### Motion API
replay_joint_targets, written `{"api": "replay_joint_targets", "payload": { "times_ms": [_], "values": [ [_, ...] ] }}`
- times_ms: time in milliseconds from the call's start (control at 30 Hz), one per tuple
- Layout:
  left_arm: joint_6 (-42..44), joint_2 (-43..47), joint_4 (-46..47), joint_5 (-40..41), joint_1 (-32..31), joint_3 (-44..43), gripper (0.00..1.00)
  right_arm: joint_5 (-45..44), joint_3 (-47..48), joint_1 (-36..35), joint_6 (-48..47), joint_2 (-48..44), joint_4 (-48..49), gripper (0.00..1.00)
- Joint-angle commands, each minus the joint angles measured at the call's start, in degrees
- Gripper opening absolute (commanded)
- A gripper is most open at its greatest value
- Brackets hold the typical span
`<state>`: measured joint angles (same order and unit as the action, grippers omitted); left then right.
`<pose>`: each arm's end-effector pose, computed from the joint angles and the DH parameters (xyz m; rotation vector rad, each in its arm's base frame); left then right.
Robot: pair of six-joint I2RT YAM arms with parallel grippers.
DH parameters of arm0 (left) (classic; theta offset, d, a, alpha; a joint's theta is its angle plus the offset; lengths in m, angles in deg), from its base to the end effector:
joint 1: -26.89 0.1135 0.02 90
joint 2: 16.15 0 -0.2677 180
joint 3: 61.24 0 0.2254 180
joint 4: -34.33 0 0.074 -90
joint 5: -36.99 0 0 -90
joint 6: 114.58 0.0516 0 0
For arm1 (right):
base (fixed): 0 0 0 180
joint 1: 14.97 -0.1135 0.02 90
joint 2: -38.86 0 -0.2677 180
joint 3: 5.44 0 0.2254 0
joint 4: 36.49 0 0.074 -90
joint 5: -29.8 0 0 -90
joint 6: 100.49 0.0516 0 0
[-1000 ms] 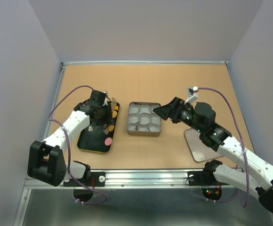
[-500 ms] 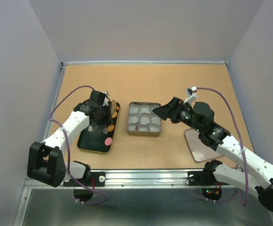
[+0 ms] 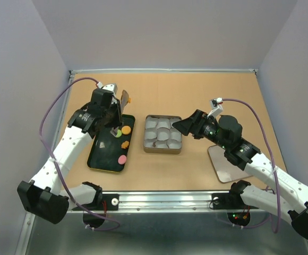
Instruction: Pack the cookies
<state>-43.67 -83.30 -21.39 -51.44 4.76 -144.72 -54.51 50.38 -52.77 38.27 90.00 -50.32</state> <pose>0.2130 -0.0851 0.3439 0.0458 2.2817 -0.3505 0.1552 0.1269 0.3204 0.1005 1.8827 1.1682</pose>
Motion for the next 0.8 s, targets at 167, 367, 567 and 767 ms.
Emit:
{"api": "replay_joint_targets", "payload": {
  "times_ms": [167,367,567,767],
  "values": [
    [-0.94,-1.74,7.23,-1.30,-13.55,-1.39,0.00,-2.53,1.98,0.36,-2.17,-1.83,-1.34,0.96],
    [-2.00,-5.79,8.57,-0.42,-19.61,-0.77,0.00,-3.67,1.54,0.36,-2.26,-3.41,-3.71,0.96],
    [-2.61,-5.62,6.73,0.10,-25.58,1.51,0.00,-4.99,1.28,0.27,-3.22,-3.59,-5.21,0.96],
    [-5.87,-3.69,5.84,2.13,-27.00,5.64,0.00,-4.73,0.75,0.36,-2.79,-3.41,-5.56,0.96]
  ]
}}
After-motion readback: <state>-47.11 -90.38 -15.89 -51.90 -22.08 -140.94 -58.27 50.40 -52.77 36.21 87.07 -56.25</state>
